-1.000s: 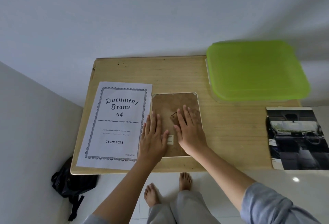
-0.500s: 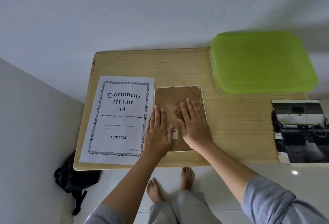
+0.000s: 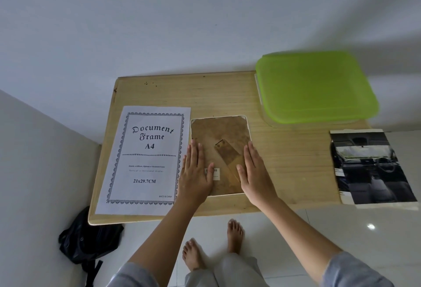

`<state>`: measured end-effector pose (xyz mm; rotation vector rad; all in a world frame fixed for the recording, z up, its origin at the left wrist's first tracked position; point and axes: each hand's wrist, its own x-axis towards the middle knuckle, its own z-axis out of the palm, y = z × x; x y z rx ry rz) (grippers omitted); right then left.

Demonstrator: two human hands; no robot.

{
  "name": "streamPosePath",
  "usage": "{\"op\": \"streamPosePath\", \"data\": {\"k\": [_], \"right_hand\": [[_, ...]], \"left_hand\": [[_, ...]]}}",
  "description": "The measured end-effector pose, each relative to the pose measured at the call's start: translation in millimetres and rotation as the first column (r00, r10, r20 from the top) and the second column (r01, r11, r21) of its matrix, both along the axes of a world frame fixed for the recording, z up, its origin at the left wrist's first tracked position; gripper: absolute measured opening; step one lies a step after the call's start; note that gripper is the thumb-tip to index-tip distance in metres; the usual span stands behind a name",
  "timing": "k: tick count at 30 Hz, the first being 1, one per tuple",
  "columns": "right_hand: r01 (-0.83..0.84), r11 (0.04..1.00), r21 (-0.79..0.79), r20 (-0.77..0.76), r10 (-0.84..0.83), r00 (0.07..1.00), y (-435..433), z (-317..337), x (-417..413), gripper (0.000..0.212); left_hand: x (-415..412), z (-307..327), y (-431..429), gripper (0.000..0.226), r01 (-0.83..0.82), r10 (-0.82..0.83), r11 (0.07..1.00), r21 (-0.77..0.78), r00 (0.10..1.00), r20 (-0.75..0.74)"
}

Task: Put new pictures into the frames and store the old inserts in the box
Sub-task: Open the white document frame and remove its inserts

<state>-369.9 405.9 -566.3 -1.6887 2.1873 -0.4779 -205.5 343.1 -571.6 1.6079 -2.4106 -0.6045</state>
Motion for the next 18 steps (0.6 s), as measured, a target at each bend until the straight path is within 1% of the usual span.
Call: {"op": "streamPosePath", "data": {"k": [2, 6, 9, 13, 18], "right_hand": [[0.002, 1.0, 0.006, -0.004, -0.002, 1.0, 0.9, 0.3, 0.7, 0.07], [0.018, 1.0, 0.025, -0.086, -0.016, 0.996, -0.9, 0.6, -1.2, 0.066], [0.036, 0.998, 0.052, -0.108, -0.031, 0.994, -3.8, 2.9, -0.8, 0.065], [0.021, 0.997, 0.07, -0.112, -0.013, 0.994, -5.3, 7.1, -4.1, 0.063], [0.003, 0.999, 0.033, -0.064, -0.001, 0.998, -2.0, 9.2, -4.4, 0.063]], "left_hand": [[0.1, -0.1, -0.1, 0.07, 0.001, -0.001, 1.0, 0.0, 1.0, -0.004], [0.6, -1.6, 0.4, 0.069, 0.001, -0.001, 1.0, -0.007, 1.0, -0.007], [0.1, -2.6, -0.6, 0.069, 0.005, -0.005, 1.0, -0.015, 1.0, -0.008], [0.8, -3.7, -0.3, 0.069, 0.004, -0.004, 1.0, -0.015, 1.0, -0.004], [0.9, -3.6, -1.1, 0.071, 0.006, -0.006, 1.0, -0.005, 1.0, 0.013]]}}
